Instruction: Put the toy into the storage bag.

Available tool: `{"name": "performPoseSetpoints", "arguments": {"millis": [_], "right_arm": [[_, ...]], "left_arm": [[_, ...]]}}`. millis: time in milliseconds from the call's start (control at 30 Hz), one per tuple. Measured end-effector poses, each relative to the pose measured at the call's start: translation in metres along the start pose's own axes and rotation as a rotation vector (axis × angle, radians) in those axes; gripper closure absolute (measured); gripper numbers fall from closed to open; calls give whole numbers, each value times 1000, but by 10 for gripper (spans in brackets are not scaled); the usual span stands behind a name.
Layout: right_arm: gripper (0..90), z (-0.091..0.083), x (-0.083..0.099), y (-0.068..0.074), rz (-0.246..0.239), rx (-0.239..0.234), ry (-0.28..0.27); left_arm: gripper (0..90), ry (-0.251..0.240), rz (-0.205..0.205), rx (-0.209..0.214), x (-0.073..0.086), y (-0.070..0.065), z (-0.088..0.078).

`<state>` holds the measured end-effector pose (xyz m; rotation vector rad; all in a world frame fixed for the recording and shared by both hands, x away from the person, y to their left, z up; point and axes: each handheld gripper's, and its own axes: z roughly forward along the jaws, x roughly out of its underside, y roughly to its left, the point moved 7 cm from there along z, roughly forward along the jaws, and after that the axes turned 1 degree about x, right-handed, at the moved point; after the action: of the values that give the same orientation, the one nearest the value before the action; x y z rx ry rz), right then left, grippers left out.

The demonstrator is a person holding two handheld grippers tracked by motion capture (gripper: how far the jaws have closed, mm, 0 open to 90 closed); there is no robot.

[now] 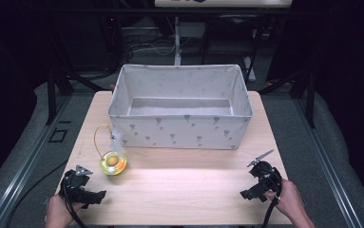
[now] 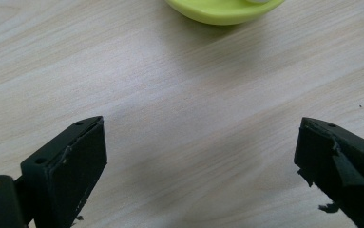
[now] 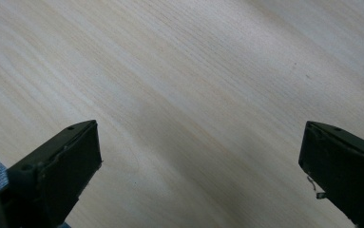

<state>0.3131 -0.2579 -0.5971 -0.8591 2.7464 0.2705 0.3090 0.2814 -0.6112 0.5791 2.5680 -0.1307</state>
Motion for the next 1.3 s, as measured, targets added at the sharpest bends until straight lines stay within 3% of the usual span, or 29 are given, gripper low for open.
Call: {"name": "performPoseSetpoints", "arguments": {"millis": [333, 400, 600, 767, 1033, 1300], "right_arm": [[2, 0, 0, 1, -20, 13, 13], [2, 1, -2, 4, -6, 8, -14], [4, 0, -1, 3, -25, 7, 6], [5, -1, 0, 3, -37, 16, 16], [6, 2, -1, 6, -32, 11, 15], [6, 2, 0, 6, -37, 10, 22]], "left_arm": [[31, 10, -5, 5, -6, 2, -7], [32, 6, 2, 2, -9, 2, -10], [20, 0, -6, 25, -16, -2, -19], [21, 14, 18, 40, -27, -5, -28], [32, 53, 104, 49, -62, 4, -47], [12, 96, 163, 97, -94, 11, -54]]}}
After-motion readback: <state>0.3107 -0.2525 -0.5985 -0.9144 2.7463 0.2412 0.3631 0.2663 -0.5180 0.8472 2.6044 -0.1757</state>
